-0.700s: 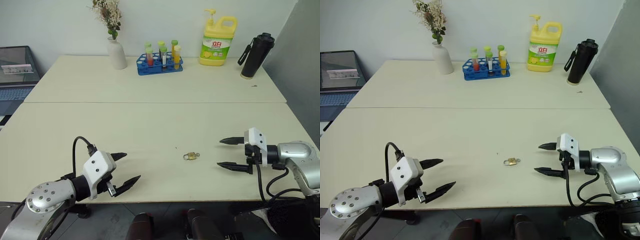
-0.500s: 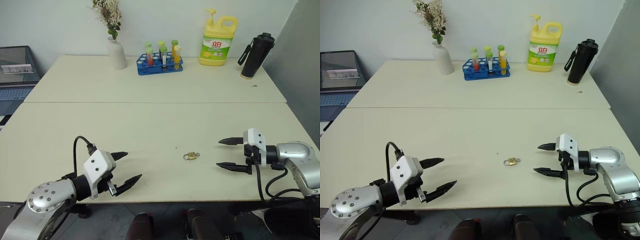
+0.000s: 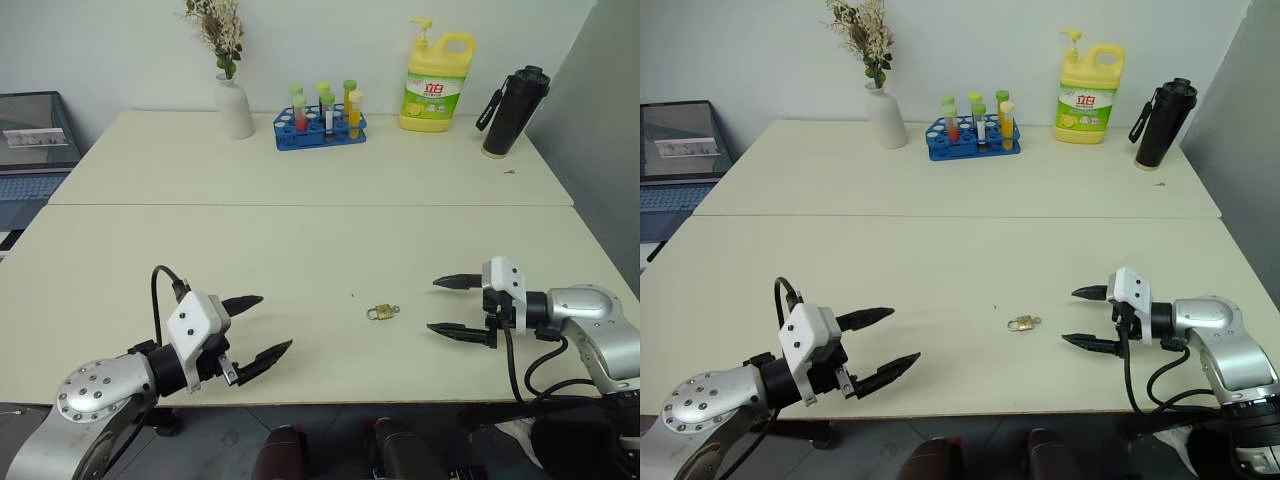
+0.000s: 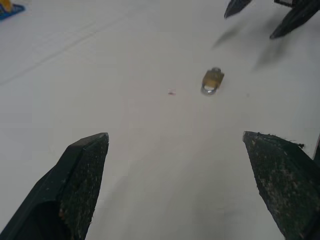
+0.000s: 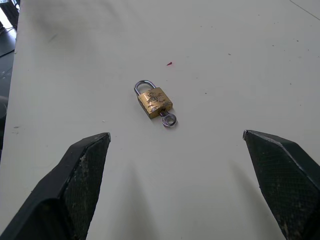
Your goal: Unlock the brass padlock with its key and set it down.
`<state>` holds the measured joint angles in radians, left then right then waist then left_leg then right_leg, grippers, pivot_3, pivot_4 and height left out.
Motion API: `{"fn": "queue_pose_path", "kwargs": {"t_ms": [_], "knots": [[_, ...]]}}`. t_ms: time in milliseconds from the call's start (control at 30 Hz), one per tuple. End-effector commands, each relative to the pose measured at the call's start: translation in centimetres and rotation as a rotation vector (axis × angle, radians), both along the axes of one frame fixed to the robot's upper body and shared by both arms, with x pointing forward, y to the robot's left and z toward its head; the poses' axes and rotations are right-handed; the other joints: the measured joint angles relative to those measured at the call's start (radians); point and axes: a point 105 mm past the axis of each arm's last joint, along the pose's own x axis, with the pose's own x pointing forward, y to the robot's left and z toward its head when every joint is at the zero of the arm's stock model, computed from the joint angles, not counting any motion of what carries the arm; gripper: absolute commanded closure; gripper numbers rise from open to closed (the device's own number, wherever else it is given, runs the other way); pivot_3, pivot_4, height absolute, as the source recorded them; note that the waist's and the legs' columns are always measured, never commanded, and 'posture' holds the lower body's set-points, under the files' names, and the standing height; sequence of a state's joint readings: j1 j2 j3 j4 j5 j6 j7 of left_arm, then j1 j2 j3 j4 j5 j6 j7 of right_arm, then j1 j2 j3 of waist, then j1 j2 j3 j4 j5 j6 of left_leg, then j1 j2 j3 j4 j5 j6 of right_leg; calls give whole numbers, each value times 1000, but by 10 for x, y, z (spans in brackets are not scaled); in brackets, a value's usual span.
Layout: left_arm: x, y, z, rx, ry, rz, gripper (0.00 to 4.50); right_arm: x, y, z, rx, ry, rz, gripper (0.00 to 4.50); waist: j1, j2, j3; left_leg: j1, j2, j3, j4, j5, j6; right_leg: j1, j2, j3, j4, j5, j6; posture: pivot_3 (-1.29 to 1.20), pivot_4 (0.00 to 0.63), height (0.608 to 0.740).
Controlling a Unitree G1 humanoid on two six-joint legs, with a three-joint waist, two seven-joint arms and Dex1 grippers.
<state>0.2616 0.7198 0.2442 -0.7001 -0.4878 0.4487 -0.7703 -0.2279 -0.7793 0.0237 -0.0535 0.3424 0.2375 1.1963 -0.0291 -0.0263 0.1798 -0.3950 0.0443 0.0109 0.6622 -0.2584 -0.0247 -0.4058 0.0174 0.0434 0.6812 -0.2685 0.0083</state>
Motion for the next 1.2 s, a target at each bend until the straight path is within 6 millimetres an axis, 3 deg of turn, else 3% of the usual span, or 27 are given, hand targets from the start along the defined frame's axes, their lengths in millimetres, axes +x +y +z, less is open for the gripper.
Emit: {"fn": "queue_pose_path", "kwargs": {"t_ms": [33, 233, 367, 533, 833, 1200], "knots": [[4, 3, 6, 44, -50, 4, 0, 0, 4, 8, 10, -32, 3, 25, 0, 0, 0, 0, 0, 0, 0, 0, 0, 0, 0, 0, 0, 0, 0, 0, 150, 740], [15, -6, 1, 143, -69, -43, 0, -6, 2, 8, -4, -34, -30, 25, 2, 0, 0, 0, -1, 0, 0, 0, 0, 0, 0, 0, 0, 0, 0, 0, 150, 740], [30, -40, 5, 19, -68, -113, 0, -13, 1, 22, 45, -17, -107, 25, 12, 0, 0, -1, -2, 0, 1, 0, 0, 0, 0, 0, 0, 0, 1, 0, 150, 740], [50, -71, -15, 100, -16, -218, 0, -34, 5, 30, 39, 39, -112, 25, 12, -1, -1, -1, -3, -1, 1, 0, 0, 0, 1, 0, 0, 1, 2, 0, 150, 740], [76, -130, -43, 115, 35, -294, 0, -50, -3, 30, 1, 62, -167, 25, 4, -1, -1, -2, -3, -2, 1, 0, 0, 0, 4, 0, 0, 1, 2, 0, 150, 740], [91, -155, -59, 155, 26, -341, 0, -57, 0, 34, 5, 68, -184, 25, 3, -1, -1, -4, -14, -6, 1, 0, 0, 0, 1, -1, 0, 1, 2, 0, 150, 740]]}}
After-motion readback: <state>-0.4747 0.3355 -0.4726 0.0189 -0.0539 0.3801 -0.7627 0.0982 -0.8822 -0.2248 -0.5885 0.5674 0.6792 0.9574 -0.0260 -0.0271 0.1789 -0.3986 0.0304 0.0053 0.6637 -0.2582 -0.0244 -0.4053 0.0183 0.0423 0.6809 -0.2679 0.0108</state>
